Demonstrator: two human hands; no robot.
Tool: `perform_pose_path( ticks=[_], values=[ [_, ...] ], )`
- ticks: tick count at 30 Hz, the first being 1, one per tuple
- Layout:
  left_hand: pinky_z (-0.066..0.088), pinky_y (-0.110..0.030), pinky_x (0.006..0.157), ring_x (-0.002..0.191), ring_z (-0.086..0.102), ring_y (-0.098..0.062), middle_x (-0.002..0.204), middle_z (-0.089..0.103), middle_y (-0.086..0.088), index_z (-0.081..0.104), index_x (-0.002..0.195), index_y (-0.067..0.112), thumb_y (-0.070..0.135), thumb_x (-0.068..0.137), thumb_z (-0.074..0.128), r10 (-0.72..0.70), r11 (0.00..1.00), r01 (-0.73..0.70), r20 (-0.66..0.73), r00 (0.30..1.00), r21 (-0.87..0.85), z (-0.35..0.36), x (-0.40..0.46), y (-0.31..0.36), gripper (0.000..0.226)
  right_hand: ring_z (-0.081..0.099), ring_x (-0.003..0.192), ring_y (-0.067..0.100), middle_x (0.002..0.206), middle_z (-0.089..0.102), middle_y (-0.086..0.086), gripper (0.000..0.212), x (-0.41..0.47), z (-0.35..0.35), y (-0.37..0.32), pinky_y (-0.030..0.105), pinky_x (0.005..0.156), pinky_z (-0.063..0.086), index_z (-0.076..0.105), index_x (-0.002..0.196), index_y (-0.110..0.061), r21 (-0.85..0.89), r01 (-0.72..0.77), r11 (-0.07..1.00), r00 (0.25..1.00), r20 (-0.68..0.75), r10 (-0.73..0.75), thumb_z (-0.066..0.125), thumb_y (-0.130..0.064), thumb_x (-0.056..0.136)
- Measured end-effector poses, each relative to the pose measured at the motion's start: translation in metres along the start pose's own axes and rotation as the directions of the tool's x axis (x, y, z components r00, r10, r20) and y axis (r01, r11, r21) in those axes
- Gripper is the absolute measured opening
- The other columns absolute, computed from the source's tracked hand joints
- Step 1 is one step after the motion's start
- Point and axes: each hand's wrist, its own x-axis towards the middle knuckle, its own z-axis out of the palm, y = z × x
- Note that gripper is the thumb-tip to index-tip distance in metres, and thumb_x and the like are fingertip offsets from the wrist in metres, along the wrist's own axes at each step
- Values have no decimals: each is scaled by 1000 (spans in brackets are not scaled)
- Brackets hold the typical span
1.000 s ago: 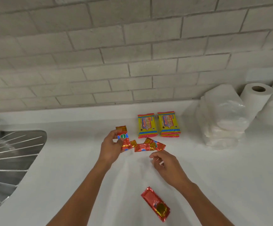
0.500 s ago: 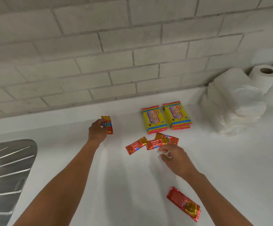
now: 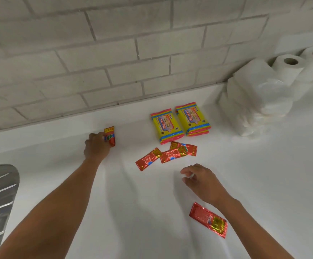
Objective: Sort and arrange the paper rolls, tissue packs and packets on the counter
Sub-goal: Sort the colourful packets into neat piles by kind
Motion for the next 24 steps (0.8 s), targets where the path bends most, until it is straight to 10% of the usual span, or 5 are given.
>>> perform_pose_path(
  ticks=[24],
  values=[
    [44,-48,101,120,49,-42,138,41,-17,45,144,16,25,94,58,86,993,-86,-11,996,-79,14,-86,6,52,44,111,12,113,53,-13,48,-95,-2,19,27,91,42,54,127,-34,-228,-85,970,983,137,118,68,-41,82]
  ],
)
